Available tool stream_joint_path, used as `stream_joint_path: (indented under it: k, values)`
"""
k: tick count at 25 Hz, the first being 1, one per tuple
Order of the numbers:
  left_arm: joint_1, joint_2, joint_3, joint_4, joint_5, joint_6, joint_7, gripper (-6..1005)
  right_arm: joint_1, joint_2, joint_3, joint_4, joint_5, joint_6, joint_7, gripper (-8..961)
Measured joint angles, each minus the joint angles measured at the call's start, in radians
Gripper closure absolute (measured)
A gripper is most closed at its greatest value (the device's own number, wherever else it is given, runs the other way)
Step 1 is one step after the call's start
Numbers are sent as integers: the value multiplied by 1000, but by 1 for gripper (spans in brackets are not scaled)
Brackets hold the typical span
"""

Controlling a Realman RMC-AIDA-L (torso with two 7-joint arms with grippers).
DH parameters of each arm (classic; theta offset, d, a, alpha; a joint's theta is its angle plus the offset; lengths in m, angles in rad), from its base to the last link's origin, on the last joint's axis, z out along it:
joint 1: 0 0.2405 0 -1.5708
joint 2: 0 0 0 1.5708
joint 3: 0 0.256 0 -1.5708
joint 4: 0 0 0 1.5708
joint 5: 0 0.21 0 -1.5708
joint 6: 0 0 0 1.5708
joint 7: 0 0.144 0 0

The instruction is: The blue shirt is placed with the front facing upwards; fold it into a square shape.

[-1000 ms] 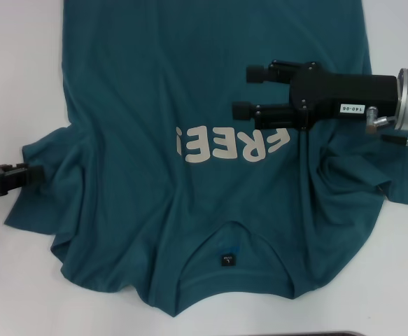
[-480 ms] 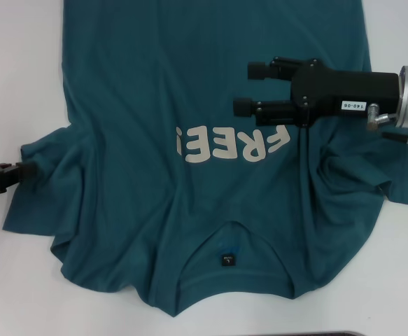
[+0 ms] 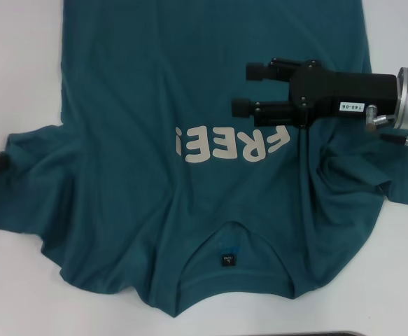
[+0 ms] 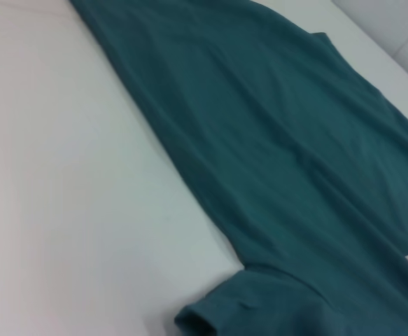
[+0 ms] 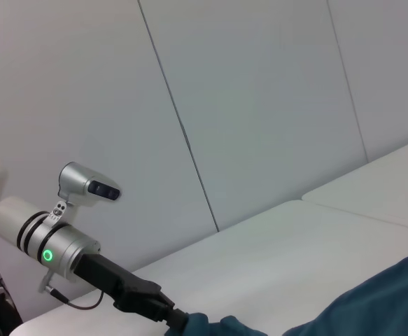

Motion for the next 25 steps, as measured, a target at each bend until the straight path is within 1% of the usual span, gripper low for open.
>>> stream_joint_path:
  k: [6, 9, 13, 18, 25]
  values:
    - [15, 2, -7, -78, 48, -14, -65, 999, 1, 0, -1, 3, 8, 0, 0, 38]
    - [14, 2, -22, -100, 62, -18, -78, 999, 2, 0, -2, 3, 9, 0, 0, 38]
    - [8, 3, -51, -111, 72, -29, -78, 998, 4, 0, -3, 3, 9, 1, 0, 38]
    - [6, 9, -54, -115, 74, -47, -88, 998, 4, 0, -3, 3, 9, 2, 0, 38]
    - [3, 10, -55, -115, 72, -36, -94, 998, 3, 0, -3, 3, 9, 2, 1, 39]
